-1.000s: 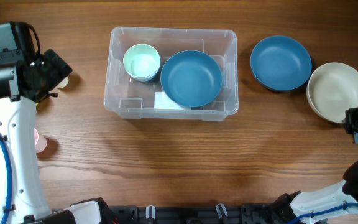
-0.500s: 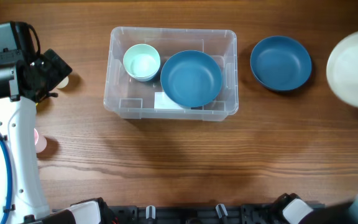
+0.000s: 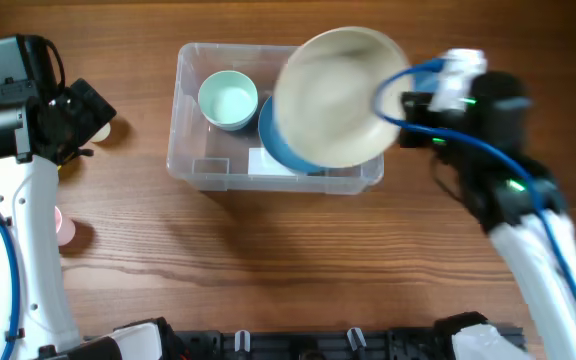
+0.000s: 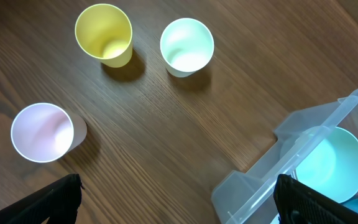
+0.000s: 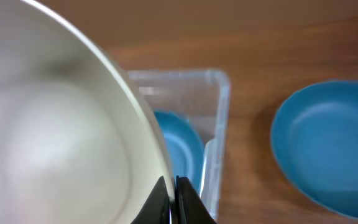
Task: Pack container
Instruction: 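Carry the cream bowl into the bin onto the teal bowl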
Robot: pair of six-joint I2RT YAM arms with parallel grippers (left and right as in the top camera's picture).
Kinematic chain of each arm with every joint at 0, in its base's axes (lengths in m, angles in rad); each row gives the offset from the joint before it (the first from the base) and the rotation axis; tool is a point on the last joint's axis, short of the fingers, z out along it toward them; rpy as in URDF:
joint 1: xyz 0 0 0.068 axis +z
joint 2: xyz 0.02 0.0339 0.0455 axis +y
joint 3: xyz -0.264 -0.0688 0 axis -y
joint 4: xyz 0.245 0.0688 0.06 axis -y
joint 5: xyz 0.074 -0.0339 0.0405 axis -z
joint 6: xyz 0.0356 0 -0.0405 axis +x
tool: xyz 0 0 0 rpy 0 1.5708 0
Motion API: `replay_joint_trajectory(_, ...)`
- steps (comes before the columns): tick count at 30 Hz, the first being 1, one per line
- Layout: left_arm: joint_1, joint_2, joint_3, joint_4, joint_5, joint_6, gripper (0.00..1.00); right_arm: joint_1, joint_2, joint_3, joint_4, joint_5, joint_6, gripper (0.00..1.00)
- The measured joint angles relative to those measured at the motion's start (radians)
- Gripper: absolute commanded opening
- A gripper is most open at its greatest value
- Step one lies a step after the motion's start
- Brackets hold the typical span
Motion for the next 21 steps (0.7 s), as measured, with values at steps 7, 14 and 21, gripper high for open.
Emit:
replay_joint_trajectory(7,0.0,0.0,0.0,0.0,0.0,0.0,1.0,0.105,0.319,0.001,0.06,0.199,-0.047,0.04)
replay_joint_trajectory(14,0.0,0.0,0.0,0.0,0.0,0.0,1.0,0.105,0.359,0.002,0.114,0.218,-0.051,0.04)
replay_joint_trajectory(21,0.0,0.0,0.0,0.0,0.0,0.0,1.0,0.105,0.359,0.002,0.14,0.196,-0.051,0.04)
